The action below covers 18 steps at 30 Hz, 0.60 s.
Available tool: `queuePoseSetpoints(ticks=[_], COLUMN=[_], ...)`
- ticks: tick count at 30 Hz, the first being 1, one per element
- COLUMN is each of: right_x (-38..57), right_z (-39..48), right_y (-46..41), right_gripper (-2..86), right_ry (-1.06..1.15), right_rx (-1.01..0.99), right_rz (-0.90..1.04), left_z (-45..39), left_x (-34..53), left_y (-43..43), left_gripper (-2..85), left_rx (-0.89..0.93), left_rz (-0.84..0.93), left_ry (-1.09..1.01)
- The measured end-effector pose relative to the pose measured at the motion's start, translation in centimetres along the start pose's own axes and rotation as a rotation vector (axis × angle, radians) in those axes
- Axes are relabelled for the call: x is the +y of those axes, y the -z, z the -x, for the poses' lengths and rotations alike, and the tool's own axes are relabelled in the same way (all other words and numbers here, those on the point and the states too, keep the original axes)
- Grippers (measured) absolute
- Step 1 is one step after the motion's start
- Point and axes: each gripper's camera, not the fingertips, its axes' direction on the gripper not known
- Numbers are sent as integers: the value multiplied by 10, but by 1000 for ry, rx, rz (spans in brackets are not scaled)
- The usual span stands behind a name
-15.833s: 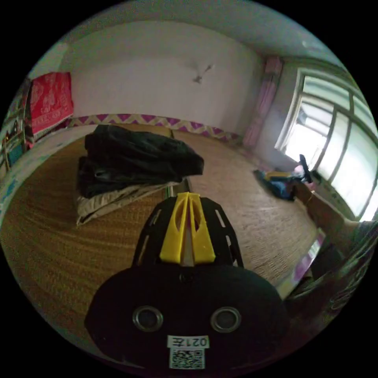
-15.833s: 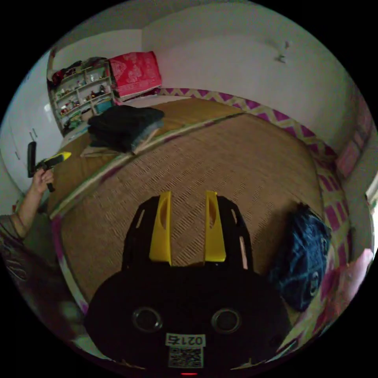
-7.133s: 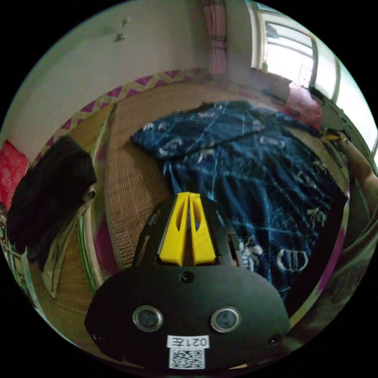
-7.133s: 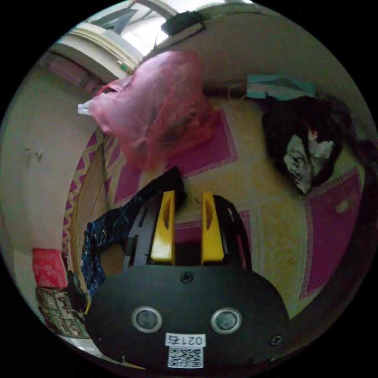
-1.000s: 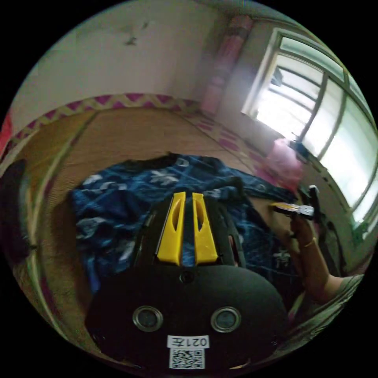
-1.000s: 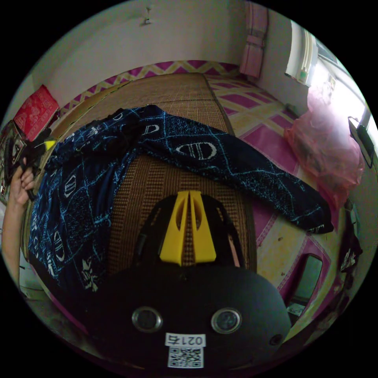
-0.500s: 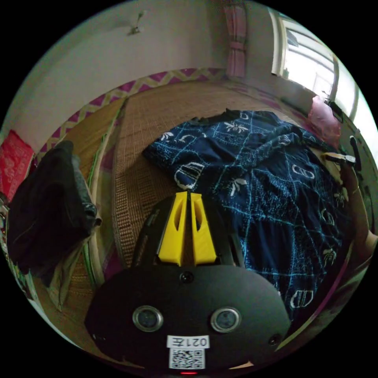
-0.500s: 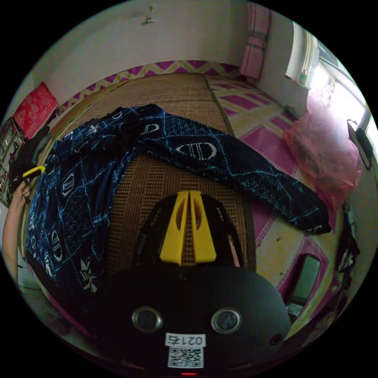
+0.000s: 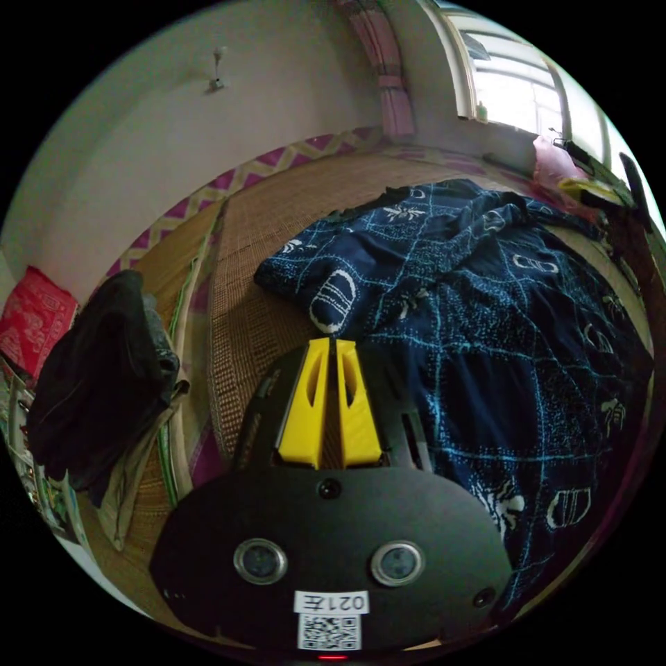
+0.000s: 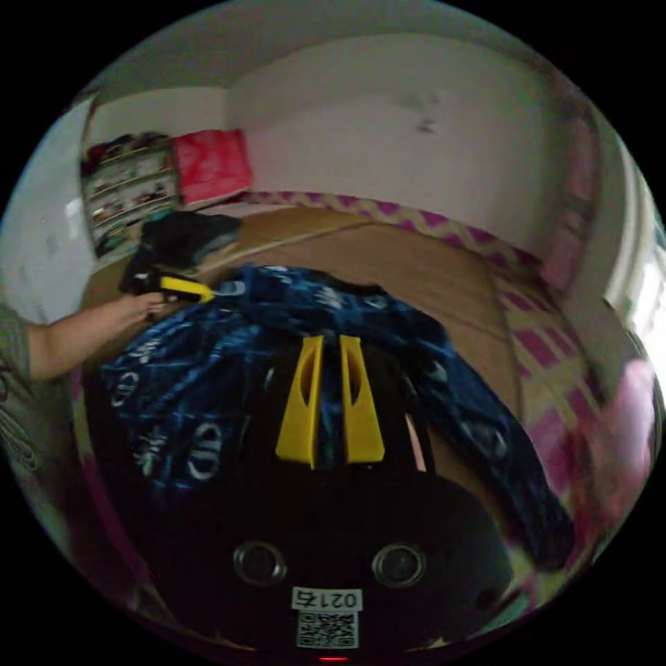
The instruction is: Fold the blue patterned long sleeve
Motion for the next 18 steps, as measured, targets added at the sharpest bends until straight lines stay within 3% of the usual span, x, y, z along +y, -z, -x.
queuePoseSetpoints(ticks=[2, 8, 15, 18], right_x=[-50, -159, -226, -242], right_z=[42, 116, 154, 159], right_y=[-56, -210, -344, -387], right_gripper=[62, 68, 99, 62], right_ry=[152, 353, 343, 287], right_rx=[-178, -368, -537, -621], right_rz=[44, 200, 389, 458], left_z=[5, 28, 82, 112], left_x=[9, 27, 44, 52], left_y=[2, 8, 17, 20], left_gripper=[-9, -9, -9, -9], left_rx=[-23, -34, 121, 228], left_rz=[0, 3, 2, -4], left_ry=[-13, -21, 58, 119])
